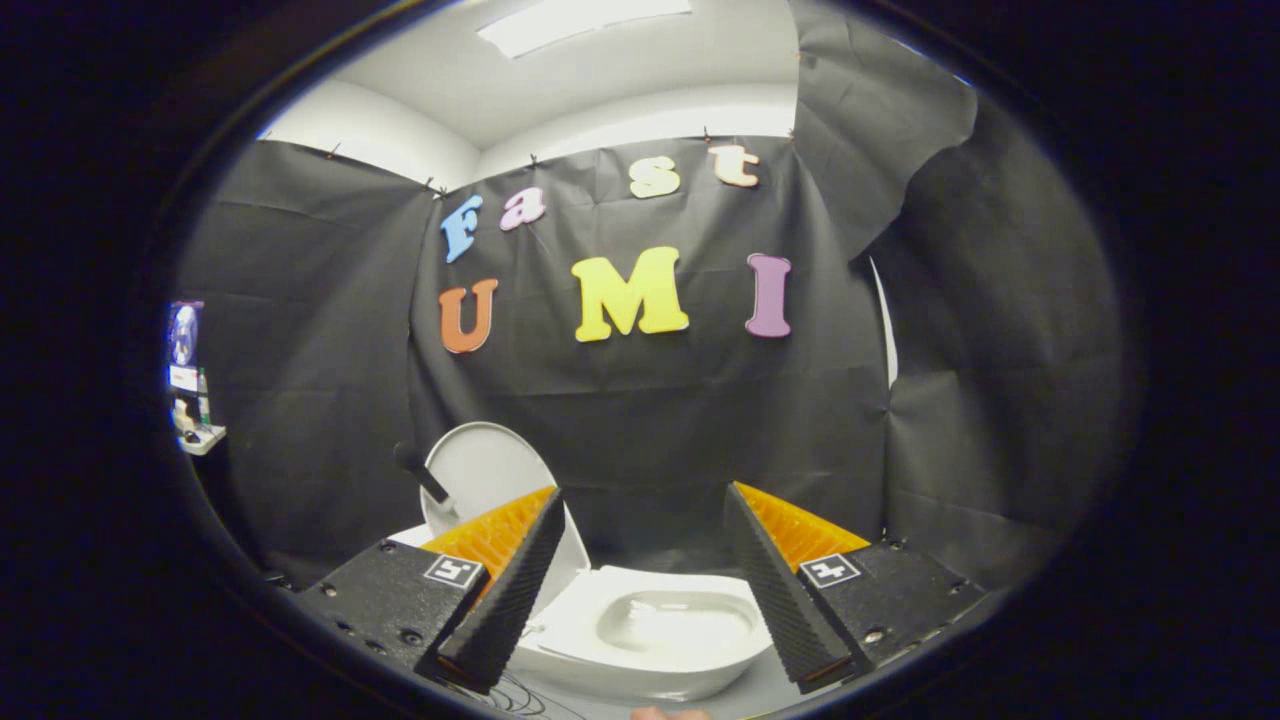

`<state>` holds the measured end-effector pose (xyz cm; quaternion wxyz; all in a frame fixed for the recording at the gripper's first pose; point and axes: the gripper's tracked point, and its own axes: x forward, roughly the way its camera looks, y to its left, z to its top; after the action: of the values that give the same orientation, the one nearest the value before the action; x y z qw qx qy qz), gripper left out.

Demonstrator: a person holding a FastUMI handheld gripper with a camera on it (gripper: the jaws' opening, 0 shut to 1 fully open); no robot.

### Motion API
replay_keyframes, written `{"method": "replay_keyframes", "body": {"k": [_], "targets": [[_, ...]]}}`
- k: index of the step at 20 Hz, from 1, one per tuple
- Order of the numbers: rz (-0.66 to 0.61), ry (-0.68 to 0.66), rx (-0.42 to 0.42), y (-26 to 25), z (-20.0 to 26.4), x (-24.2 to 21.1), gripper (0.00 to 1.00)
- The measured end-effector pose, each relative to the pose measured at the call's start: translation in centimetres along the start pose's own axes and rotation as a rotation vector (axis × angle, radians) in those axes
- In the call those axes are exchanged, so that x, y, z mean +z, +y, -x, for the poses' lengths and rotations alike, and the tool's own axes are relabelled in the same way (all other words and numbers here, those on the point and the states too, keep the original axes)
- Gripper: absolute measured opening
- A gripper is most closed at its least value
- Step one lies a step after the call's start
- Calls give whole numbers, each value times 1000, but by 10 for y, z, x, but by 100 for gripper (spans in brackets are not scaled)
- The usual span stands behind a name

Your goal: Open the toilet lid.

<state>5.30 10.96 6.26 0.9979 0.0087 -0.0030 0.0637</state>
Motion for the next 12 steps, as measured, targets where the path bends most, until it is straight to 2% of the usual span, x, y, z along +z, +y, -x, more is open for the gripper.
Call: {"method": "replay_keyframes", "body": {"k": [12], "targets": [[-60, 1, -64, -75, 39, -38, 100]]}}
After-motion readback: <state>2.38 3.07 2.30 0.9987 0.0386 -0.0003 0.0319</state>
